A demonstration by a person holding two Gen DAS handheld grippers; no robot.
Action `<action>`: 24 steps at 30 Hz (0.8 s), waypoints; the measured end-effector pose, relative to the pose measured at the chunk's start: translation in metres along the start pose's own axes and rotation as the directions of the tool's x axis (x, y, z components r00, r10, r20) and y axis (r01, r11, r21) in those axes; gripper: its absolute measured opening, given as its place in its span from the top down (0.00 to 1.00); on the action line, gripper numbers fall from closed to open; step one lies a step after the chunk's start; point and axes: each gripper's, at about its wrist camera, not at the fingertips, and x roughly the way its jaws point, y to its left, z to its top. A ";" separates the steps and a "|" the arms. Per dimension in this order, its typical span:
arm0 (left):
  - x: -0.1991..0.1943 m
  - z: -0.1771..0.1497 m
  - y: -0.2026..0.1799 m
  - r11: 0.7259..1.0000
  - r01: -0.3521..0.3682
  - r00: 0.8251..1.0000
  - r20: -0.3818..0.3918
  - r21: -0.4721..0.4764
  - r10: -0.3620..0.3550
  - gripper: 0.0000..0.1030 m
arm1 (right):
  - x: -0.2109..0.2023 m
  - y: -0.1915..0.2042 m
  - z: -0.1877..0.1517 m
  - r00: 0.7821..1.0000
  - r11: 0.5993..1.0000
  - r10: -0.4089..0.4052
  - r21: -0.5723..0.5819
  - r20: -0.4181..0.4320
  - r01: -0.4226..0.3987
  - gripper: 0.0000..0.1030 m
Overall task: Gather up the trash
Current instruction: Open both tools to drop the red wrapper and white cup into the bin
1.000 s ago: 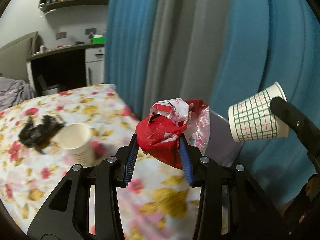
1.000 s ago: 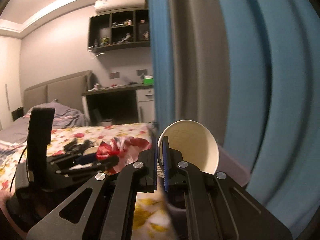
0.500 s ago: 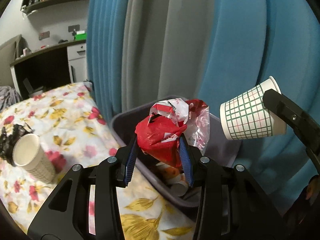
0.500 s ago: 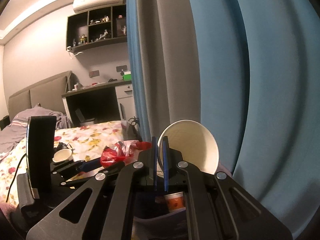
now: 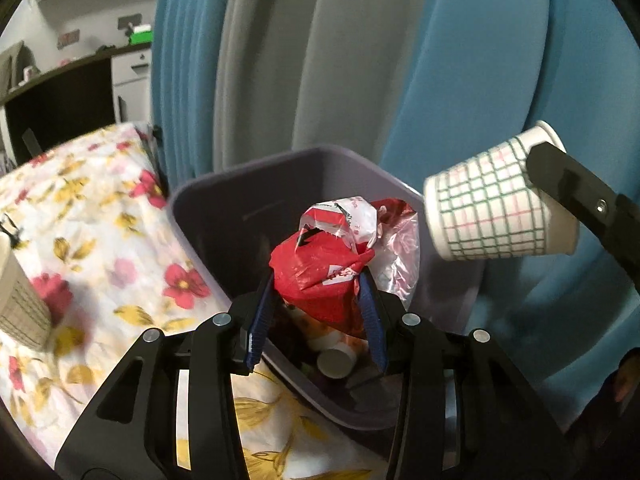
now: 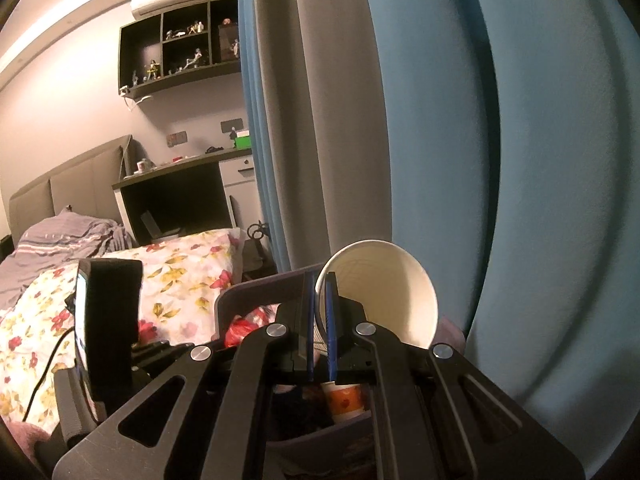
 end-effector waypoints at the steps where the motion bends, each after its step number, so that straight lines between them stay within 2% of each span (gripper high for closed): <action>1: 0.002 -0.002 -0.001 1.000 0.021 1.000 -0.008 0.006 -0.021 0.59 | 0.003 0.000 -0.001 1.000 1.000 0.001 -0.001 -0.010 -0.001 0.94; 2: 0.002 -0.004 -0.002 0.999 0.037 0.999 -0.006 0.021 -0.037 0.54 | 0.006 0.000 -0.003 1.000 1.000 0.001 -0.001 -0.021 -0.001 0.94; 3: 0.000 -0.007 -0.003 0.999 0.020 1.000 0.002 0.045 -0.020 0.45 | 0.008 -0.001 -0.003 1.000 1.000 0.002 0.001 -0.029 -0.002 0.94; 4: -0.001 -0.010 -0.003 0.998 -0.019 1.000 0.009 0.066 0.019 0.40 | 0.011 -0.002 -0.005 0.999 1.000 0.003 0.003 -0.038 -0.003 0.94; 5: -0.003 -0.011 -0.003 0.997 -0.026 0.999 0.020 0.077 0.025 0.38 | 0.013 -0.003 -0.006 0.999 1.000 0.002 0.006 -0.047 -0.002 0.94; 6: -0.008 -0.013 0.000 0.996 -0.037 0.999 0.031 0.084 0.034 0.28 | 0.016 -0.004 -0.008 0.998 1.000 0.001 0.009 -0.058 0.000 0.94; 8: -0.015 -0.016 0.010 0.995 -0.081 0.996 0.037 0.064 0.079 0.19 | 0.023 -0.006 -0.012 0.997 1.000 0.009 0.022 -0.082 -0.007 0.94; 10: -0.024 -0.020 0.023 0.994 -0.102 0.994 0.053 0.030 0.100 0.19 | 0.030 -0.007 -0.018 0.993 0.999 0.020 0.038 -0.113 -0.016 0.94; 12: -0.037 -0.024 0.034 0.988 -0.157 0.985 0.073 0.007 0.156 0.19 | 0.038 -0.004 -0.024 0.989 0.999 0.027 0.034 -0.142 -0.022 0.94; 14: -0.053 -0.027 0.041 0.983 -0.185 0.977 0.108 -0.004 0.184 0.19 | 0.045 -0.002 -0.030 0.984 0.999 0.032 0.034 -0.173 -0.027 0.94; 17: -0.079 -0.029 0.053 0.974 -0.227 0.960 0.166 -0.026 0.228 0.13 | 0.051 0.003 -0.036 0.978 0.999 0.039 0.034 -0.206 -0.033 0.92; 19: -0.093 -0.030 0.059 0.971 -0.234 0.953 0.187 -0.042 0.238 0.13 | 0.052 0.006 -0.038 0.976 0.999 0.040 0.029 -0.215 -0.034 0.87; 21: -0.105 -0.031 0.063 0.968 -0.245 0.947 0.200 -0.053 0.250 0.13 | 0.053 0.007 -0.039 0.975 0.999 0.043 0.030 -0.218 -0.037 0.67; 22: -0.110 -0.032 0.065 0.967 -0.247 0.945 0.206 -0.058 0.254 0.13 | 0.052 0.008 -0.039 0.976 0.999 0.038 0.028 -0.213 -0.032 0.63; 24: -0.124 -0.035 0.070 0.964 -0.255 0.939 0.220 -0.070 0.265 0.13 | 0.050 0.011 -0.038 0.978 0.999 0.028 0.026 -0.208 -0.023 0.62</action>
